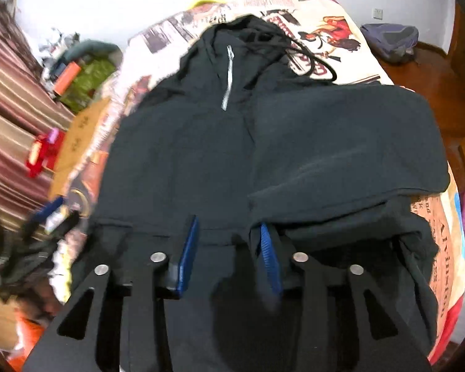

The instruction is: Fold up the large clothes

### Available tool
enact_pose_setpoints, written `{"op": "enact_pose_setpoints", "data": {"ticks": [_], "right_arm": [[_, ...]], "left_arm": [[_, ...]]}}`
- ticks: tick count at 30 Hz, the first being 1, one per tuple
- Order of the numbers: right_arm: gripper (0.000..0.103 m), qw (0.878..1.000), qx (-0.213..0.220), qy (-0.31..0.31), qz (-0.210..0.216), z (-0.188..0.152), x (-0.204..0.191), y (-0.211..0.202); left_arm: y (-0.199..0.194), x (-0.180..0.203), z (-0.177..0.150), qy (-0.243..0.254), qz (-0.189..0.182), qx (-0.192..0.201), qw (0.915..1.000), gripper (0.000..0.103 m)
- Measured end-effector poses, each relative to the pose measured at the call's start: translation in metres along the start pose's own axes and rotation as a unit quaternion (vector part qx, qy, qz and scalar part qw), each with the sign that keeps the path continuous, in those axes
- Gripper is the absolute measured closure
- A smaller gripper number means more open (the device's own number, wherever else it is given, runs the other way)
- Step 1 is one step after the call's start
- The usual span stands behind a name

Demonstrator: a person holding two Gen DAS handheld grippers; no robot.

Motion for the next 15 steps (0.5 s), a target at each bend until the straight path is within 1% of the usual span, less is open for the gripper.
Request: {"op": "enact_pose_setpoints", "data": {"ticks": [2, 6, 7, 8, 9, 12, 14, 15], "right_arm": [[0.066, 1.0, 0.014, -0.004, 0.009, 0.003, -0.001, -0.015], [0.064, 0.997, 0.072, 0.013, 0.0, 0.014, 0.015, -0.048], [0.06, 0.996, 0.086, 0.026, -0.001, 0.017, 0.024, -0.057], [0.052, 0.994, 0.099, 0.039, -0.003, 0.02, 0.033, -0.064], [0.05, 0.993, 0.109, 0.05, -0.006, 0.022, 0.04, -0.07], [0.049, 0.984, 0.145, 0.099, -0.038, 0.032, 0.078, -0.083], [0.049, 0.98, 0.151, 0.121, -0.051, 0.034, 0.097, -0.084], [0.049, 0.977, 0.148, 0.145, -0.056, 0.035, 0.113, -0.079]], "left_arm": [[0.001, 0.003, 0.002, 0.003, 0.0, 0.001, 1.0, 0.021], [0.001, 0.011, 0.007, 0.011, -0.002, 0.005, 0.9999, 0.021], [0.001, 0.013, 0.008, 0.012, -0.004, 0.005, 0.9999, 0.021], [0.002, 0.015, 0.009, 0.013, -0.006, 0.006, 0.9999, 0.021], [0.002, 0.016, 0.011, 0.014, -0.007, 0.006, 0.9999, 0.021], [0.004, 0.022, 0.013, 0.018, -0.01, 0.006, 0.9998, 0.021], [0.005, 0.025, 0.014, 0.02, -0.012, 0.004, 0.9997, 0.021], [0.006, 0.028, 0.014, 0.023, -0.013, 0.002, 0.9996, 0.021]]}}
Point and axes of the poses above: each gripper's, at about its wrist camera, not at the fingertips, and y roughly the way its jaws point, x to its right, z to its top, the point moved 3 cm from there along y, roughly the way its jaws point, and after that the axes turned 7 degrees about y, right-handed, at the moved point
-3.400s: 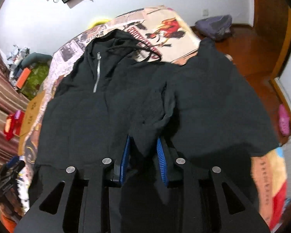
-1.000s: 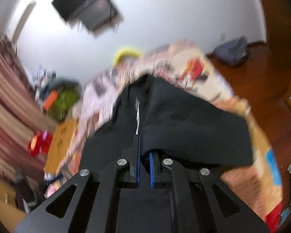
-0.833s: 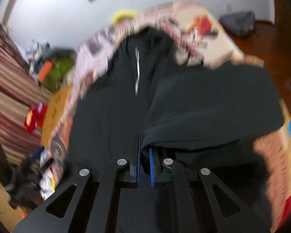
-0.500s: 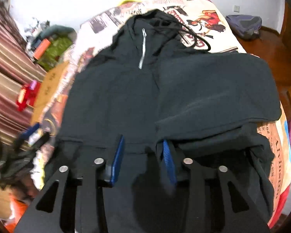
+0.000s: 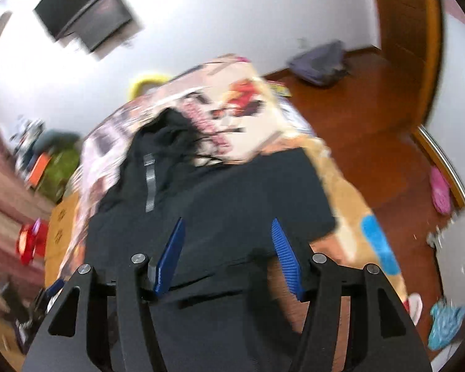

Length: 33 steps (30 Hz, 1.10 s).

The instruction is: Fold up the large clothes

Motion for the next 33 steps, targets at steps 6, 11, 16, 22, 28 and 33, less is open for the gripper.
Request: {"op": "enact_pose_setpoints", "data": {"ticks": [6, 11, 16, 22, 28, 33], "right_arm": [[0.049, 0.995, -0.056, 0.077, -0.017, -0.004, 0.05, 0.045], [0.049, 0.98, -0.122, 0.155, 0.017, -0.014, 0.073, 0.092], [0.046, 0.977, -0.126, 0.173, 0.017, -0.006, 0.078, 0.105], [0.077, 0.988, -0.098, 0.121, -0.007, 0.002, 0.064, 0.097], [0.096, 0.997, -0.048, 0.061, 0.017, 0.013, 0.031, 0.068], [0.097, 0.998, -0.005, -0.018, 0.059, 0.02, -0.036, 0.025]], "left_arm": [[0.01, 0.007, 0.0, 0.006, -0.002, -0.016, 0.9998, 0.021], [0.016, 0.009, 0.002, 0.003, -0.006, -0.024, 0.9997, 0.021], [0.015, 0.011, 0.005, 0.003, -0.007, -0.018, 0.9998, 0.021], [0.016, 0.013, 0.005, 0.004, -0.004, -0.017, 0.9998, 0.021], [0.008, 0.011, 0.006, 0.011, 0.004, -0.005, 0.9999, 0.021], [-0.008, 0.004, 0.006, 0.008, 0.009, 0.015, 0.9998, 0.021]]}}
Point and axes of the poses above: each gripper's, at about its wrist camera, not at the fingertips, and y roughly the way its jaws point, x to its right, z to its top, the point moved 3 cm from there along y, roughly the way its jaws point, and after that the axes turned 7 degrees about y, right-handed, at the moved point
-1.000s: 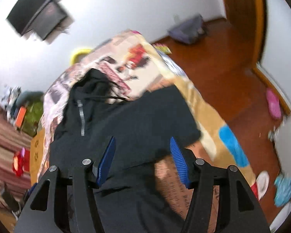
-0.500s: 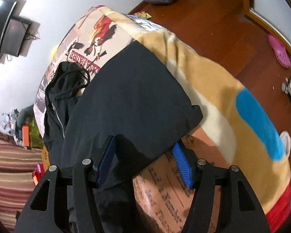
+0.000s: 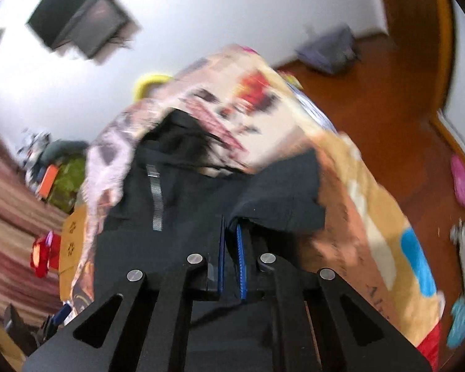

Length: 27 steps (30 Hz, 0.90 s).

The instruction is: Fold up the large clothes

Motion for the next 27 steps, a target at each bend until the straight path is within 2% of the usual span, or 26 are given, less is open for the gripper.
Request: {"op": "enact_pose_setpoints", "data": {"ticks": [4, 8, 12, 15, 19, 21, 23, 24, 25, 26, 27], "right_arm": [[0.097, 0.996, 0.016, -0.074, 0.045, -0.006, -0.07, -0.018], [0.097, 0.988, 0.006, -0.125, 0.089, -0.025, -0.13, -0.016], [0.097, 0.978, -0.038, -0.165, 0.121, -0.058, -0.18, 0.008], [0.096, 0.969, -0.086, -0.2, 0.116, -0.09, -0.207, 0.04], [0.095, 0.955, -0.12, -0.244, 0.116, -0.122, -0.229, 0.059], [0.09, 0.95, -0.135, -0.255, 0.12, -0.128, -0.233, 0.058], [0.077, 0.947, -0.135, -0.265, 0.121, -0.131, -0.237, 0.056], [0.072, 0.947, -0.128, -0.27, 0.117, -0.13, -0.237, 0.054], [0.062, 0.948, -0.119, -0.275, 0.11, -0.128, -0.235, 0.051], [0.057, 0.949, -0.108, -0.279, 0.103, -0.127, -0.232, 0.047], [0.056, 0.949, -0.094, -0.285, 0.093, -0.125, -0.229, 0.044]], "left_arm": [[-0.011, -0.008, -0.002, -0.015, -0.001, 0.012, 0.9998, 0.021], [-0.024, -0.022, -0.007, -0.029, 0.003, 0.024, 0.9993, 0.021], [-0.037, -0.041, -0.015, -0.045, 0.012, 0.032, 0.9984, 0.021], [-0.044, -0.059, -0.027, -0.065, 0.02, 0.032, 0.9972, 0.02], [-0.044, -0.082, -0.044, -0.095, 0.026, 0.018, 0.995, 0.02], [-0.041, -0.093, -0.054, -0.112, 0.027, 0.007, 0.9933, 0.02], [-0.038, -0.101, -0.063, -0.128, 0.023, -0.003, 0.9916, 0.02], [-0.035, -0.104, -0.066, -0.136, 0.018, -0.007, 0.9905, 0.02], [-0.033, -0.107, -0.069, -0.145, 0.013, -0.01, 0.9893, 0.02], [-0.03, -0.109, -0.071, -0.155, 0.005, -0.014, 0.9878, 0.02], [-0.028, -0.111, -0.074, -0.165, -0.005, -0.017, 0.9861, 0.02]]}}
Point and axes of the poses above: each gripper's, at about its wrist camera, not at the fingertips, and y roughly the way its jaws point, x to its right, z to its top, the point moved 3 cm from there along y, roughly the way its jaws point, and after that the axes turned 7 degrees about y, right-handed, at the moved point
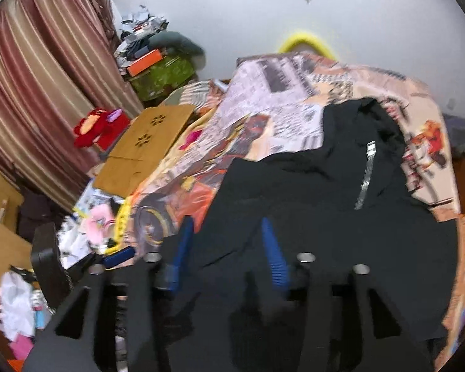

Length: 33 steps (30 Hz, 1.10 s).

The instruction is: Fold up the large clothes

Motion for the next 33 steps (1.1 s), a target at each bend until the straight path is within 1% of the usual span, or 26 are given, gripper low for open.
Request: {"op": "enact_pose_setpoints", "data": {"ticks": [2, 3, 4, 5, 7, 8, 11, 12, 14, 17, 18, 19, 20, 21, 22, 23, 24, 25, 26, 27, 28, 30, 33], "right_arm": [[0.055, 1.0, 0.011, -0.011, -0.025, -0.002, 0.002, -0.005], [0.055, 0.999, 0.014, -0.016, -0.042, -0.006, 0.01, -0.009], [0.054, 0.998, 0.015, -0.018, -0.056, -0.009, 0.017, -0.013], [0.053, 0.998, 0.016, -0.017, -0.064, -0.01, 0.022, -0.016], [0.053, 0.996, 0.016, -0.01, -0.09, -0.018, 0.045, -0.025], [0.053, 0.995, 0.018, -0.004, -0.1, -0.021, 0.055, -0.03], [0.053, 0.991, 0.025, 0.023, -0.127, -0.031, 0.089, -0.05], [0.053, 0.99, 0.029, 0.032, -0.133, -0.033, 0.097, -0.056], [0.053, 0.986, 0.043, 0.061, -0.152, -0.039, 0.125, -0.073], [0.052, 0.978, 0.056, 0.098, -0.175, -0.046, 0.156, -0.092], [0.052, 0.974, 0.062, 0.113, -0.188, -0.05, 0.169, -0.1], [0.052, 0.971, 0.064, 0.12, -0.196, -0.053, 0.177, -0.104], [0.052, 0.967, 0.066, 0.128, -0.208, -0.057, 0.187, -0.109], [0.052, 0.965, 0.066, 0.135, -0.216, -0.061, 0.195, -0.113], [0.052, 0.962, 0.064, 0.142, -0.222, -0.064, 0.203, -0.114], [0.052, 0.961, 0.061, 0.151, -0.226, -0.068, 0.209, -0.114], [0.052, 0.959, 0.056, 0.16, -0.228, -0.072, 0.216, -0.112], [0.052, 0.957, 0.05, 0.169, -0.228, -0.077, 0.222, -0.11], [0.052, 0.956, 0.044, 0.177, -0.228, -0.081, 0.227, -0.106], [0.052, 0.956, 0.038, 0.185, -0.225, -0.086, 0.231, -0.103], [0.052, 0.956, 0.028, 0.195, -0.218, -0.091, 0.234, -0.095], [0.052, 0.956, 0.014, 0.21, -0.206, -0.102, 0.238, -0.083], [0.052, 0.955, 0.008, 0.235, -0.178, -0.12, 0.238, -0.068]], "left_arm": [[0.004, -0.002, -0.002, -0.016, -0.021, -0.008, 0.9996, 0.02], [0.009, -0.003, -0.002, -0.029, -0.04, -0.015, 0.9987, 0.02], [0.011, -0.002, -0.001, -0.034, -0.051, -0.017, 0.9979, 0.02], [0.015, -0.002, 0.001, -0.043, -0.068, -0.018, 0.9966, 0.02], [0.024, 0.0, 0.004, -0.055, -0.094, -0.026, 0.9937, 0.02], [0.031, 0.001, 0.006, -0.064, -0.112, -0.034, 0.9911, 0.02], [0.052, 0.004, 0.01, -0.086, -0.137, -0.058, 0.9851, 0.022], [0.058, 0.005, 0.011, -0.088, -0.139, -0.065, 0.9842, 0.023], [0.076, 0.008, 0.011, -0.086, -0.135, -0.086, 0.9834, 0.023], [0.097, 0.015, 0.004, -0.088, -0.136, -0.116, 0.9799, 0.025], [0.102, 0.018, 0.002, -0.085, -0.13, -0.121, 0.9804, 0.025], [0.103, 0.023, 0.002, -0.075, -0.12, -0.119, 0.9828, 0.025], [0.102, 0.028, 0.003, -0.059, -0.119, -0.114, 0.9846, 0.025], [0.101, 0.032, 0.004, -0.049, -0.125, -0.111, 0.9847, 0.026], [0.1, 0.036, 0.006, -0.04, -0.129, -0.109, 0.9848, 0.028], [0.099, 0.04, 0.007, -0.031, -0.128, -0.109, 0.9853, 0.037], [0.098, 0.045, 0.009, -0.018, -0.122, -0.111, 0.9861, 0.049], [0.099, 0.046, 0.01, -0.01, -0.116, -0.113, 0.9868, 0.056], [0.099, 0.047, 0.012, -0.004, -0.107, -0.114, 0.9876, 0.066], [0.1, 0.047, 0.015, -0.002, -0.101, -0.114, 0.9884, 0.072], [0.099, 0.047, 0.018, -0.002, -0.092, -0.11, 0.9896, 0.075], [0.091, 0.048, 0.03, 0.006, -0.067, -0.091, 0.9936, 0.08], [0.069, 0.049, 0.052, 0.027, -0.036, -0.04, 0.9982, 0.084]]}}
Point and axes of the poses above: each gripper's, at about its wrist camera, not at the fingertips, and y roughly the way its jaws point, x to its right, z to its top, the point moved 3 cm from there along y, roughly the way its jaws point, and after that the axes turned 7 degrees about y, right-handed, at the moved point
